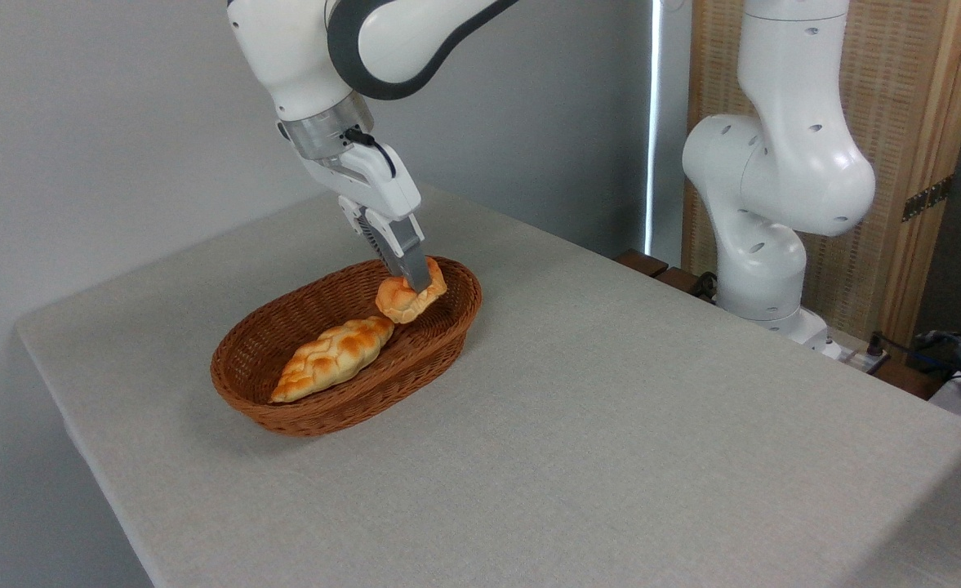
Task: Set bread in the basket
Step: 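Lower the roll into the basket beside the braided loaf, then open the gripper, release the roll, and raise the gripper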
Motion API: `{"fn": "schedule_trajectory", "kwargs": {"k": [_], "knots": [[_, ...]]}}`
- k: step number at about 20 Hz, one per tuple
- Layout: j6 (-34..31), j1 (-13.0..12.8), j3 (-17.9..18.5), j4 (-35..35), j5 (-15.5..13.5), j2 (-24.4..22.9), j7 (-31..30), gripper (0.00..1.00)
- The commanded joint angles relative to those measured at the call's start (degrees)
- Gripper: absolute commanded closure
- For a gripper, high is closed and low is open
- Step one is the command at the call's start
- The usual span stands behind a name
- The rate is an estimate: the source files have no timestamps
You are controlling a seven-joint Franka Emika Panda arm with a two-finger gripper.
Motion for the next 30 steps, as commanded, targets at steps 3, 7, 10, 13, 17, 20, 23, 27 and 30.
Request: {"fn": "schedule_trajectory", "kwargs": {"k": [3, 7, 10, 13, 17, 20, 23, 27, 30], "knots": [[0.3, -0.3, 0.2, -1.0, -0.7, -0.7, -0.7, 0.13], [0.3, -0.3, 0.3, -1.0, -0.7, -0.7, -1.1, 0.00], [0.3, -0.3, 0.3, -1.0, -0.6, -0.7, -1.2, 0.00], [0.3, -0.2, 0.4, -0.8, -0.6, -0.8, -1.2, 0.00], [0.3, -0.2, 0.5, -0.6, -0.4, -1.1, -1.1, 0.00], [0.3, -0.2, 0.9, -0.2, -0.2, -1.2, -0.9, 0.00], [0.2, 0.6, 1.5, 2.9, 1.0, -1.3, -0.8, 0.00], [0.0, 0.6, 6.4, 10.1, 3.8, -0.5, -0.6, 0.00], [0.0, 0.6, 11.1, 14.5, 3.9, 0.3, -0.1, 0.00]]}}
